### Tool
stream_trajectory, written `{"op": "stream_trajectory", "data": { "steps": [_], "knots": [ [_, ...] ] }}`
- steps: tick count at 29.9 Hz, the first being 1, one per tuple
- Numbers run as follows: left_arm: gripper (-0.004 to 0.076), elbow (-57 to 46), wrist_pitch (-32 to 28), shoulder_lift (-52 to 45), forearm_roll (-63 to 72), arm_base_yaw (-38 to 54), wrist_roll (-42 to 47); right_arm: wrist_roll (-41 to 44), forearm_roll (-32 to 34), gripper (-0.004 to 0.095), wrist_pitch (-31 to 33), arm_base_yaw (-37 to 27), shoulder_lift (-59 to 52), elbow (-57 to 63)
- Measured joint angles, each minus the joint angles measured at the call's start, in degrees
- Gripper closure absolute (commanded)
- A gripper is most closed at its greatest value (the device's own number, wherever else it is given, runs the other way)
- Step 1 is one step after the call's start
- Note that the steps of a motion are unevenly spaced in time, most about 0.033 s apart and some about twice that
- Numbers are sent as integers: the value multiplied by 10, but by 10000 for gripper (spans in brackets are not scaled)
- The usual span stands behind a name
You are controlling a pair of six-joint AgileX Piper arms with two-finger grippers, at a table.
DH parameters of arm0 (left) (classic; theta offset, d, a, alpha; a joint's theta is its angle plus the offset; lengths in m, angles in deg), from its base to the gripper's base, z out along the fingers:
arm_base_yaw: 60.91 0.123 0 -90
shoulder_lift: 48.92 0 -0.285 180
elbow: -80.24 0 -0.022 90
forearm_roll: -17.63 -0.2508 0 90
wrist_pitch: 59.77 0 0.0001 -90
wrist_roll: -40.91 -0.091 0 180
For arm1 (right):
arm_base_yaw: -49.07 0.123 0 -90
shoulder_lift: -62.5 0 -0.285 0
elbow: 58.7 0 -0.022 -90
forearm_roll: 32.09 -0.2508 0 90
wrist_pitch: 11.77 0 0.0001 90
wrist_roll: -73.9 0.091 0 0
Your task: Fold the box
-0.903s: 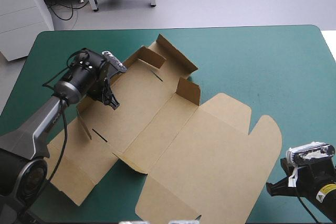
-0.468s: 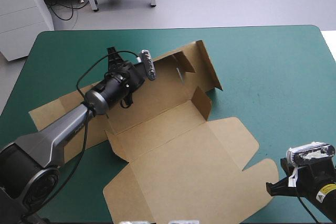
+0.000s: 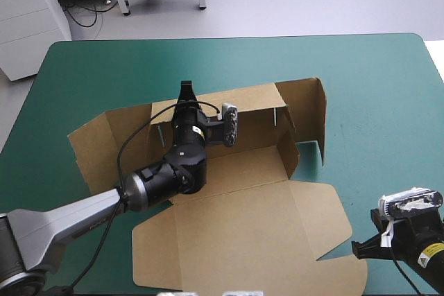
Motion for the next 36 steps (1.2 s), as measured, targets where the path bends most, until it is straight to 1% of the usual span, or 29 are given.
{"op": "stream_trajectory", "data": {
  "steps": [3,7,13,15,17,18,21,23,25,26,27,30,36],
  "knots": [
    [756,-48,-8,-24,-83,-27,65,2,0,916,0,0,0,0],
    [756,-92,-18,-39,-168,-50,128,13,0,916,0,0,0,0],
    [756,-110,-21,-39,-193,-54,165,22,0,912,0,0,0,0],
    [756,-110,-21,-39,-193,-54,171,22,0,876,-2,0,0,0],
    [756,-110,-21,-39,-193,-54,173,22,0,795,-8,0,0,0],
    [756,-110,-21,-39,-193,-54,173,22,0,736,-9,0,0,0],
    [756,-110,-21,-39,-193,-54,173,27,0,496,-9,0,0,0],
    [756,-110,-23,-39,-193,-54,174,35,0,313,-7,0,0,0],
    [756,-110,-22,-40,-193,-54,175,46,0,196,-7,0,0,0],
    [756,-110,-22,-40,-193,-54,175,52,0,159,-7,0,1,0],
    [756,-110,-22,-40,-193,-54,175,60,0,143,-5,0,4,-2],
    [756,-110,-22,-40,-193,-54,175,75,0,142,4,0,34,-26],
    [756,-110,-22,-40,-193,-54,175,80,14,143,8,0,176,-127]
  ]
}}
